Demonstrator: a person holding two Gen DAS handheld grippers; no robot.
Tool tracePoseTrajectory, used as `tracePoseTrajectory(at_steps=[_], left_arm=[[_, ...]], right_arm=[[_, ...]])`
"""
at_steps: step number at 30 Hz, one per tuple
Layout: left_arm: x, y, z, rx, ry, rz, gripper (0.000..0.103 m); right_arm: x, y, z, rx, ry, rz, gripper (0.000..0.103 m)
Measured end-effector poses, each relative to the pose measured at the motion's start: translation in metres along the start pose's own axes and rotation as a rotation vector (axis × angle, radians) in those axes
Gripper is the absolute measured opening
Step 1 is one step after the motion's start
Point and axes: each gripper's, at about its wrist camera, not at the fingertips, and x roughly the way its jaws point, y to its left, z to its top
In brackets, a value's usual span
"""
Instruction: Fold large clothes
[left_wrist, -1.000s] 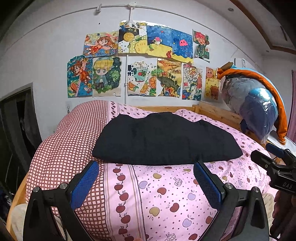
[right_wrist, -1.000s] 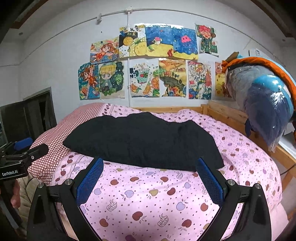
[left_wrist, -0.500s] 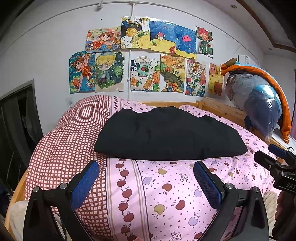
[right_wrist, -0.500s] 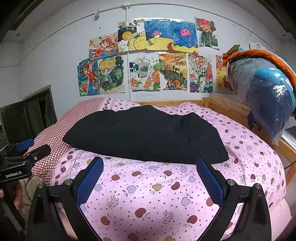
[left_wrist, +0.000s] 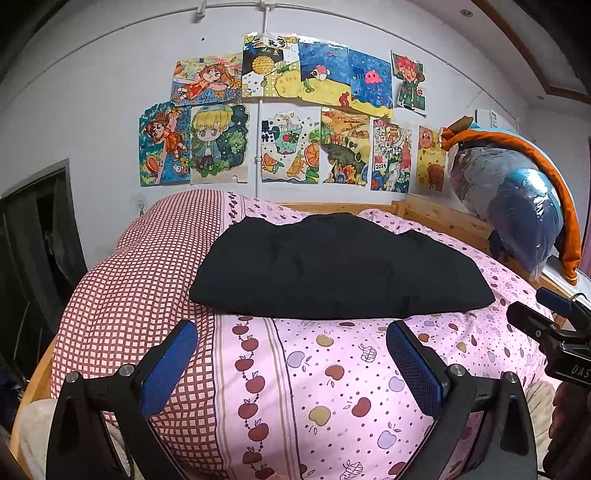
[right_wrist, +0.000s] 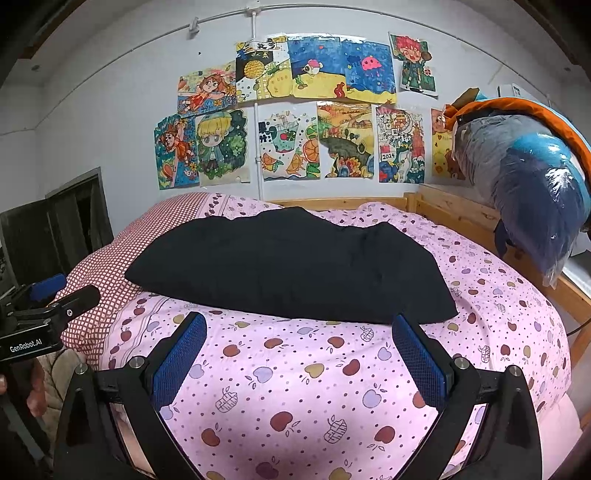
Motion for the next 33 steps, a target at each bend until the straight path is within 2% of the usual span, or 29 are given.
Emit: tracePoseTrajectory(at_steps=[33], left_arm=[[-0.0025, -0.0016, -0.0005, 0.007, -0.001, -0.003, 0.103]], right_arm=[[-0.0005, -0.0023, 0.0001, -0.001, 0.0, 0.003, 0.099]])
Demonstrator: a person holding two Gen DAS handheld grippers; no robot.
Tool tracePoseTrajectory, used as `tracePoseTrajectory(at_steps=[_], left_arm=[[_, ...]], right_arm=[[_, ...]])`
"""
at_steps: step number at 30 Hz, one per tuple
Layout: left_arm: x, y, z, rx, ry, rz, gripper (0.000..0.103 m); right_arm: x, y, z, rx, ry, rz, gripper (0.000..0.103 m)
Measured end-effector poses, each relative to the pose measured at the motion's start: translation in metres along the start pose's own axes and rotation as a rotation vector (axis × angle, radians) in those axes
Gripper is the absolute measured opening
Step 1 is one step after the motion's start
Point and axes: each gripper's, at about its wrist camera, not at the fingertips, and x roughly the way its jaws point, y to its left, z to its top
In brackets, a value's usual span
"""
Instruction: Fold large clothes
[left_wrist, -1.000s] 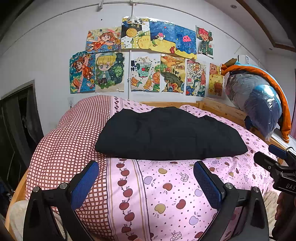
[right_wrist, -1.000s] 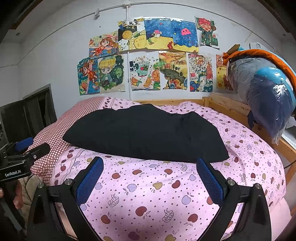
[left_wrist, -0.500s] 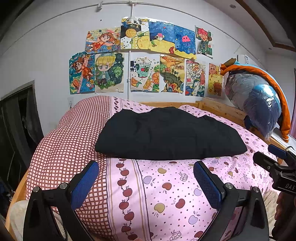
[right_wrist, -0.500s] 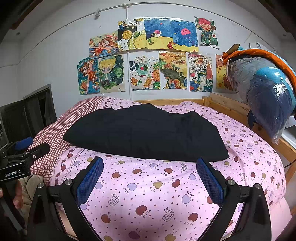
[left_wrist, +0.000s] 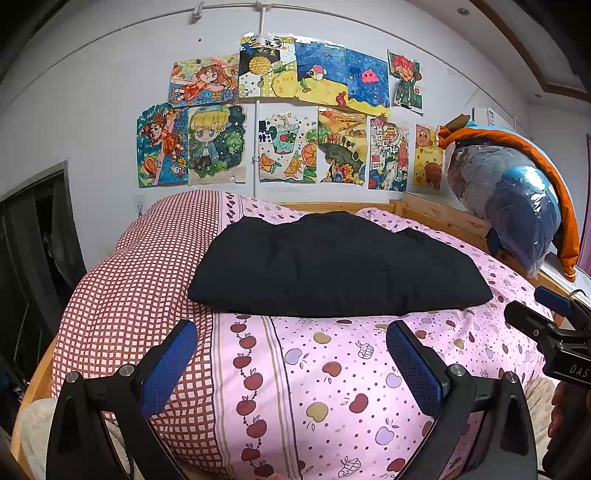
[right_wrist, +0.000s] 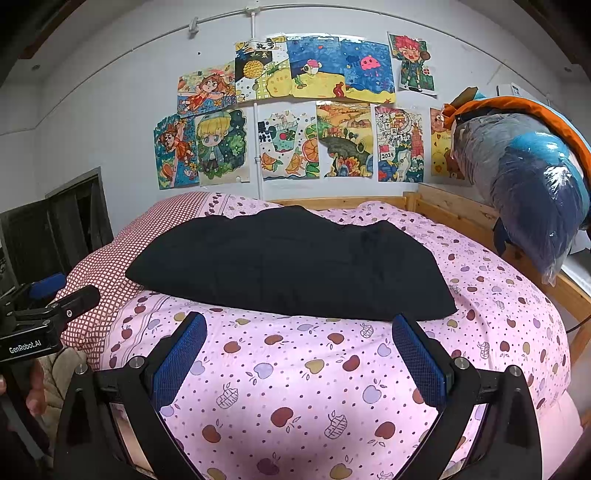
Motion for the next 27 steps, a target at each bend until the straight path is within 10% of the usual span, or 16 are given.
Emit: tracePoseTrajectory(at_steps=[27], left_arm=[[-0.0004, -0.0009, -0.0012, 0.001, -0.002, 0.0, 0.103]], right_arm=[[-0.0014, 0.0008, -0.0009, 0.001, 0.001, 0.0, 0.099]])
